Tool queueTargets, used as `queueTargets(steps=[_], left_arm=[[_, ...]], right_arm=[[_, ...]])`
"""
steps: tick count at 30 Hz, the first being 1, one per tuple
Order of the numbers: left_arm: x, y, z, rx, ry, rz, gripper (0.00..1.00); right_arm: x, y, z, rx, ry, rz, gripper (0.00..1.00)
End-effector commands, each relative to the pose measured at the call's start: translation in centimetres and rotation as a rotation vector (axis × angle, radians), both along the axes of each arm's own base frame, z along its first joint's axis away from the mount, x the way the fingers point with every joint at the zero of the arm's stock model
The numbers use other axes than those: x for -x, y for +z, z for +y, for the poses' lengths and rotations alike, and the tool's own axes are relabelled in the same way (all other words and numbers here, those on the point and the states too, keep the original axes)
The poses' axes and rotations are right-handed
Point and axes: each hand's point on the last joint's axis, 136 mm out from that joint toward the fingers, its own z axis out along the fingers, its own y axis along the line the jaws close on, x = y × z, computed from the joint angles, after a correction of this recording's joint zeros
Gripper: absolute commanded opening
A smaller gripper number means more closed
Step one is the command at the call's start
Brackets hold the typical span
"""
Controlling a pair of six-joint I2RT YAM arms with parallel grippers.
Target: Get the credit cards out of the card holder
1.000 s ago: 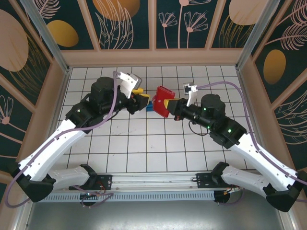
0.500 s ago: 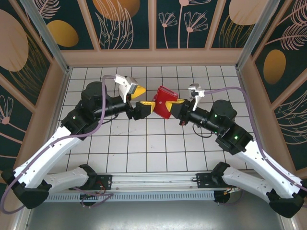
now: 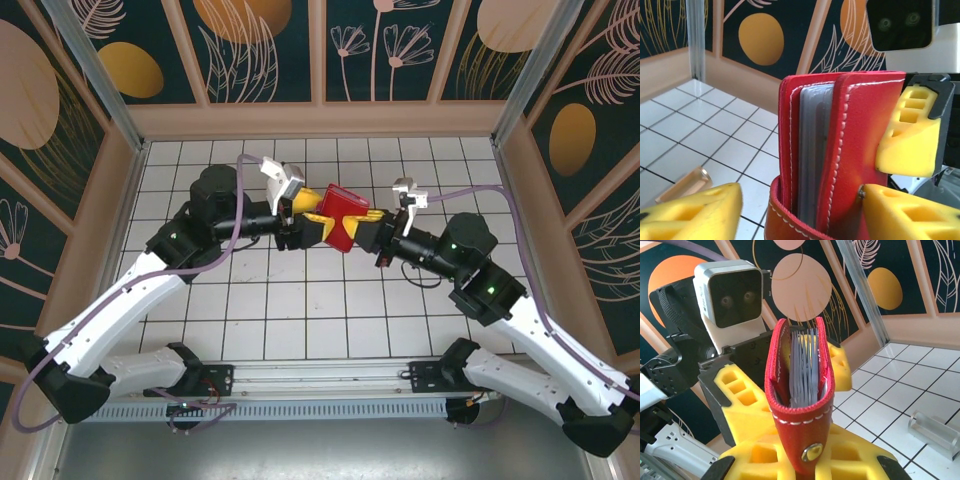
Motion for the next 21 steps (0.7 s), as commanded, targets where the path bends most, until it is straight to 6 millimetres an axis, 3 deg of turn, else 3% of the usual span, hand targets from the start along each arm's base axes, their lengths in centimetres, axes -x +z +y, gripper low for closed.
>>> queueTargets(steps=[1,8,11,13,18,21], left_arm=[[1.0,1.8,0.9,0.037,-0.003,-0.073,0.59],[2.5,2.5,1.6,0.054,-0.039,-0.112,0.37],[3.0,2.6,1.6,0.060,-0.065,-0.119,0.33],[3.4,2.8,1.5,0.067,-0.089,-0.119,0.33],[5.6,3.1,0.8,0.099,-0.245,-0.090,0.49],[6.8,2.9,0.4,0.109,-0.336,-0.059,0.51]], right_arm=[[2.3,2.9,-0.7,-0.077,0.064,-0.132,0.00],[4.7,3.1,-1.3,-0.078,0.140,-0.239,0.00],[6.1,3.1,-1.4,-0.075,0.192,-0.298,0.00],[6.9,3.1,-1.5,-0.072,0.223,-0.335,0.00],[7.8,2.4,-1.6,-0.038,0.253,-0.413,0.00],[8.8,1.5,-1.4,0.002,0.307,-0.488,0.00]])
